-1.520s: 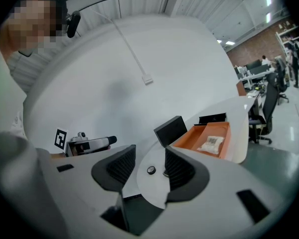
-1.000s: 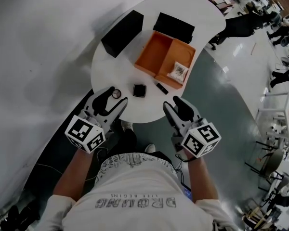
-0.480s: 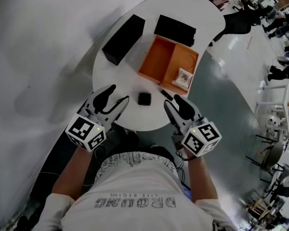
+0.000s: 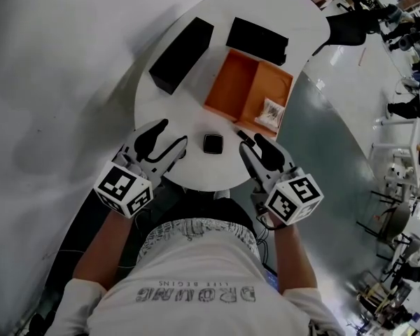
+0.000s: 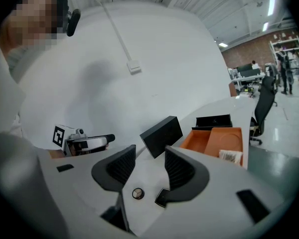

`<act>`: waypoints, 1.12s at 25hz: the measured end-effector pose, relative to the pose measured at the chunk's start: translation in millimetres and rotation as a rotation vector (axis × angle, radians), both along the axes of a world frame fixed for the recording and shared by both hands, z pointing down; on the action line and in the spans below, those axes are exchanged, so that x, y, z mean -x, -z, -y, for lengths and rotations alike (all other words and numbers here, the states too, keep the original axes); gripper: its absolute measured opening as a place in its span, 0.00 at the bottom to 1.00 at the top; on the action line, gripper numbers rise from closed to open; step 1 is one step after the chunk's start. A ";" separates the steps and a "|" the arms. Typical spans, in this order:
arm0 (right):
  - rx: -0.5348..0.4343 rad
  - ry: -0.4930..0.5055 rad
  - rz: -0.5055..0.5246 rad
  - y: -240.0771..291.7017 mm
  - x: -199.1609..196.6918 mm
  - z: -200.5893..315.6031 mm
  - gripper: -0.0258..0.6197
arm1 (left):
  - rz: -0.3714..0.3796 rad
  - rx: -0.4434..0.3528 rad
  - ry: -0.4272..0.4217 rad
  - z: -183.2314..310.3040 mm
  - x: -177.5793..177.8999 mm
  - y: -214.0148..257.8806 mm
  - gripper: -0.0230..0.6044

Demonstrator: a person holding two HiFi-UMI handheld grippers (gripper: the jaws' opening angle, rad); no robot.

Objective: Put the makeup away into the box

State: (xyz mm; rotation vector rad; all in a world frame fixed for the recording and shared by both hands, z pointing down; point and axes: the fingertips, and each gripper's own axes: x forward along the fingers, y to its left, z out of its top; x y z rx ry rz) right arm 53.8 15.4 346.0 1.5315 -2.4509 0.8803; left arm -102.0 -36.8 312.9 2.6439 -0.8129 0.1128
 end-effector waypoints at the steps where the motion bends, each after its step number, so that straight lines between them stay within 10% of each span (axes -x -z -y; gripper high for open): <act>1: 0.002 0.001 -0.004 -1.3 -0.3 0.9 0.34 | 0.001 0.002 -0.001 0.7 -0.2 -1.2 0.40; 28: 0.111 0.125 -0.089 -95.4 -35.9 21.1 0.33 | 0.116 0.140 0.057 5.2 -39.5 -76.7 0.40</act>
